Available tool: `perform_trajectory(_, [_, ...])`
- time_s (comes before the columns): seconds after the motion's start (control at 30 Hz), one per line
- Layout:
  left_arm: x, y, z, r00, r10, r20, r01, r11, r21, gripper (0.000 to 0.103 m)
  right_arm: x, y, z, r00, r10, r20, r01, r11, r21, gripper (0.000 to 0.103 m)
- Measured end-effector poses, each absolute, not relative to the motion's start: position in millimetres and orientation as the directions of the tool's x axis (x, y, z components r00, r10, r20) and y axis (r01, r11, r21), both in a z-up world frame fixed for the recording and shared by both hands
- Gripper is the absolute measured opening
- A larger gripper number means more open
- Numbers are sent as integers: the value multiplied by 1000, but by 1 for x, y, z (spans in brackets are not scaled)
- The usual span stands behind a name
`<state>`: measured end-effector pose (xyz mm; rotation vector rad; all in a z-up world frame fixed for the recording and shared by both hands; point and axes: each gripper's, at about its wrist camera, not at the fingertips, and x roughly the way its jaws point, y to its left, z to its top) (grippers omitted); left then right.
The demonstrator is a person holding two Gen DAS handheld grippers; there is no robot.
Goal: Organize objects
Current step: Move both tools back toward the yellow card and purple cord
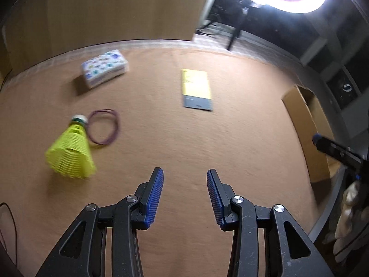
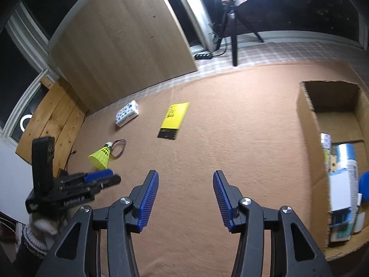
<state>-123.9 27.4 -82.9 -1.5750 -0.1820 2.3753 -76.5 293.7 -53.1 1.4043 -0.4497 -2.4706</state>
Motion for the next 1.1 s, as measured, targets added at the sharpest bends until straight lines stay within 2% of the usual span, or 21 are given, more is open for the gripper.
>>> perform_trajectory(0.23, [-160,6,-91,-333,279,-901,-147,-959,-242,42,-89,271,-56,-468,-346,-813,105,-935,338,51])
perform_trajectory(0.5, [-187,0,-108,-301,225,-927,-152,-971,-186,42,-100,276,-55,-465,-354,-812,92,-931,353,51])
perform_trajectory(0.8, [-195,-7,-102,-332,242,-912,-127,-969,-211,41,-123,283,-66,-428,-383,-818,58,-915,398,51])
perform_trajectory(1.1, [-201,-6,-108,-331,161,-930,-142,-983,-120,41,-144,274,-79,-388,-398,-832,62,-911,407,51])
